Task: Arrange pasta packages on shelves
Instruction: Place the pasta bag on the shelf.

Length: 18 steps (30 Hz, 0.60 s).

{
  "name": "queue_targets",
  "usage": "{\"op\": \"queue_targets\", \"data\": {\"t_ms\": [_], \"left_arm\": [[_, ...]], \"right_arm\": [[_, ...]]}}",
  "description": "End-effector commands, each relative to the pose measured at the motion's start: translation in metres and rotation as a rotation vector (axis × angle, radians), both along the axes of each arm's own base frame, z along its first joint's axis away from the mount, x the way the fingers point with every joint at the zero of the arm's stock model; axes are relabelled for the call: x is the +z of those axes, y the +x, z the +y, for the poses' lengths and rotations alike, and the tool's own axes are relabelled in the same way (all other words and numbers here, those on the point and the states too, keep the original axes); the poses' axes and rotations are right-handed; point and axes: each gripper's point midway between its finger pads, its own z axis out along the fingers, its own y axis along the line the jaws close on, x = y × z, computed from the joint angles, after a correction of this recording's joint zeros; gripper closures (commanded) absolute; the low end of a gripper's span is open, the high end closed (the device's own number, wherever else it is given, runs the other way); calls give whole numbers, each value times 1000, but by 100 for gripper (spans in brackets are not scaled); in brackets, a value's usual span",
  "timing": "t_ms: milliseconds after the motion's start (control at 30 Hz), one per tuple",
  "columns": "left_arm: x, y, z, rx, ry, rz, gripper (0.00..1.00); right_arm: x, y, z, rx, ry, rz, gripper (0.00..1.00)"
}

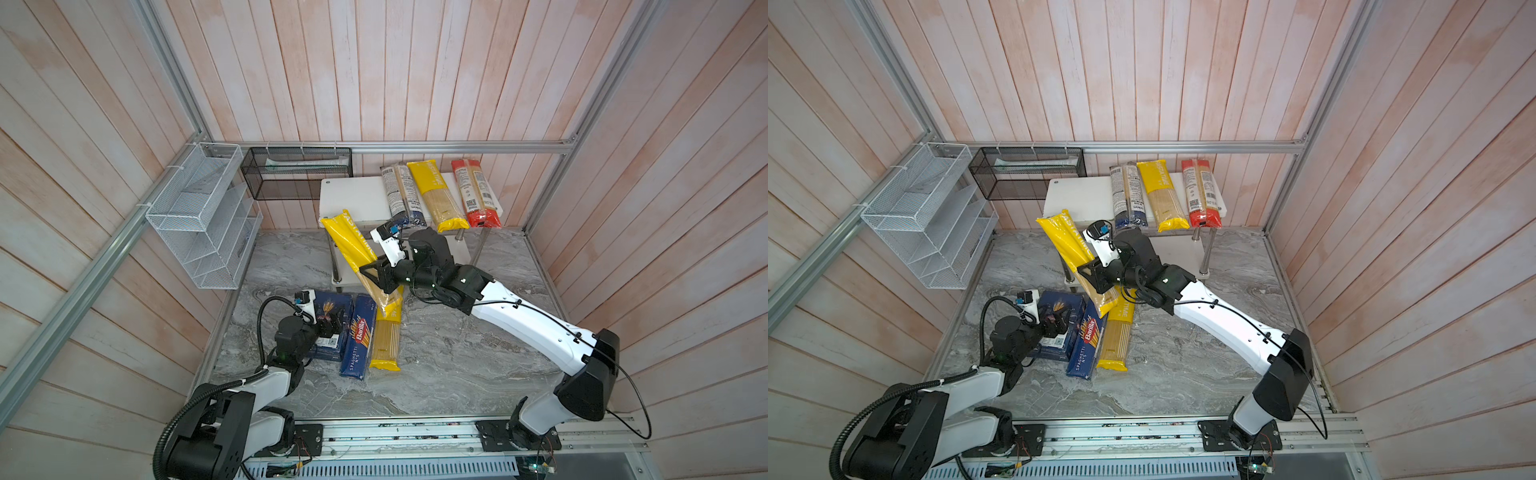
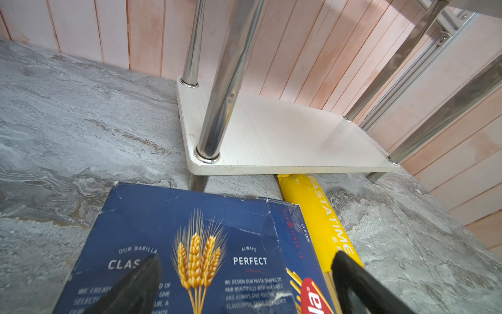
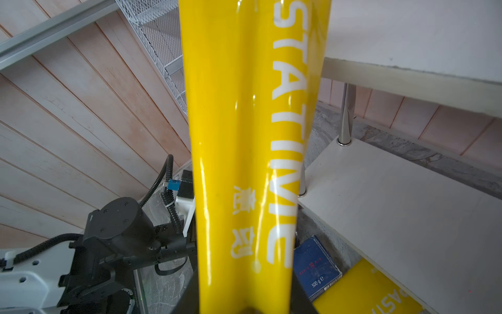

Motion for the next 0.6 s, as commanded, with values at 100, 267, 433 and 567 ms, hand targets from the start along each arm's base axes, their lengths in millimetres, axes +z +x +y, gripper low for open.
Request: {"op": "queue_targets", "data": {"t_ms": [100, 267, 433, 567], "left_arm": [[3, -3, -2, -12, 3, -25, 0], [4, -5, -1, -8, 3, -31, 0], [6, -7, 2, 5, -4, -45, 0], [4, -6, 3, 14, -4, -33, 0]], "right_arm": [[78, 12, 9, -24, 133, -169, 100], [93, 33, 14, -98, 137, -191, 100], [111, 53, 23, -133, 150, -213, 100], [126, 66, 29, -129, 177, -235, 100]]}}
